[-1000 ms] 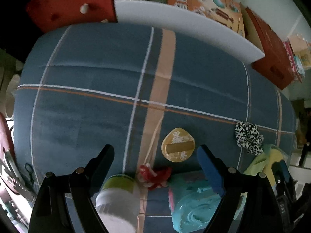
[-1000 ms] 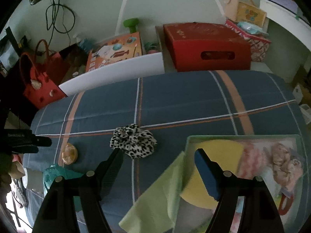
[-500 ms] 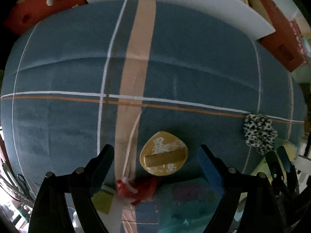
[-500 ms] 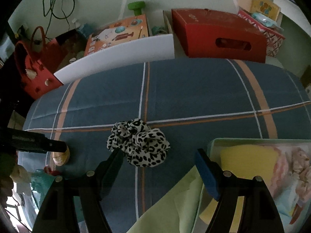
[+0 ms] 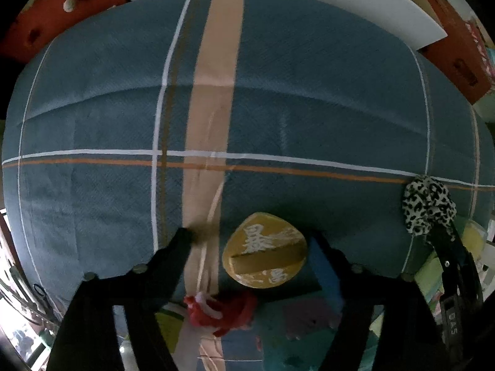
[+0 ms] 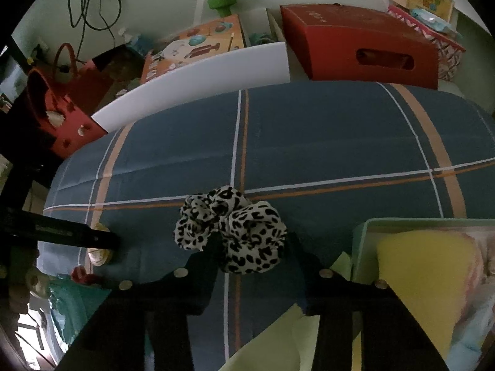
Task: Organize soft objects
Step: 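Grasp the leopard-print scrunchie with the right gripper while the left grasps the gold round packet, then carry the scrunchie and gold packet into the white tray and open both grippers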
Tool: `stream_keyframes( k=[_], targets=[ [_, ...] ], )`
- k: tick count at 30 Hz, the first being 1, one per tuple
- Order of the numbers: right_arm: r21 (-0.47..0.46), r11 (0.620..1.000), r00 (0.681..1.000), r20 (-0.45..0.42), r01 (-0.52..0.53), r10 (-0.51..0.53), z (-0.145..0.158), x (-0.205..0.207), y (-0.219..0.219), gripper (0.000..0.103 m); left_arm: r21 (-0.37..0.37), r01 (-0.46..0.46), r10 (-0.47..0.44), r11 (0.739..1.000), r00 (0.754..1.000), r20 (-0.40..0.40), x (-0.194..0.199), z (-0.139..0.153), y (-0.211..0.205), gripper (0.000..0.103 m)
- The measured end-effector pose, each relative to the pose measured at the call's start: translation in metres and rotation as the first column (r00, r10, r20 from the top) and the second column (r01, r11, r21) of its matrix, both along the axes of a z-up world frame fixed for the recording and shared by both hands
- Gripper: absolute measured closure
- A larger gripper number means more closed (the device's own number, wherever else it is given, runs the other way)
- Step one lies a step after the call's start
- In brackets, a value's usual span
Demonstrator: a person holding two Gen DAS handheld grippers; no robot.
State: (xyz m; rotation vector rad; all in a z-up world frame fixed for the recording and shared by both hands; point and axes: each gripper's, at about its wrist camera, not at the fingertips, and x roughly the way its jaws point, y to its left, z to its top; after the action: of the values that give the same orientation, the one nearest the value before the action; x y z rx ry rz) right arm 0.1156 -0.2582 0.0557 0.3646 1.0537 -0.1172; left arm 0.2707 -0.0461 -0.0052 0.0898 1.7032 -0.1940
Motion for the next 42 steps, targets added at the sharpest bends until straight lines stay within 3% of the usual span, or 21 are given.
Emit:
stream_keyframes(
  k=[5, 17, 30, 35, 42],
  targets=[
    [0.016, 1.0, 1.0, 0.015, 0.005, -0.006, 0.002, -0.001, -0.002, 0.075, -0.031, 0.012, -0.012, 0.999, 1.0, 0.002, -0.003, 0.004, -0.009, 0.05],
    [0.03, 0.999, 0.998, 0.056, 0.022, -0.024, 0.02, -0.012, -0.006, 0.08, -0.043, 0.002, 0.0, 0.999, 0.999, 0.036, -0.021, 0.018, -0.013, 0.051],
    [0.034, 0.998, 0.985, 0.164, 0.05, -0.055, 0.076, -0.056, -0.012, 0.08, -0.069, 0.034, -0.02, 0.997, 0.98, 0.199, -0.062, 0.101, -0.02, 0.051],
    [0.039, 0.995, 0.98, 0.171, 0.097, -0.102, 0.084, -0.085, -0.023, 0.08, -0.08, 0.098, -0.071, 0.992, 0.955, 0.289, -0.087, 0.126, -0.036, 0.051],
    [0.005, 0.977, 0.962, 0.171, 0.215, -0.213, 0.094, -0.124, -0.065, 0.08, -0.119, 0.245, -0.194, 0.962, 0.924, 0.33, -0.121, 0.145, -0.103, 0.05]
  ],
)
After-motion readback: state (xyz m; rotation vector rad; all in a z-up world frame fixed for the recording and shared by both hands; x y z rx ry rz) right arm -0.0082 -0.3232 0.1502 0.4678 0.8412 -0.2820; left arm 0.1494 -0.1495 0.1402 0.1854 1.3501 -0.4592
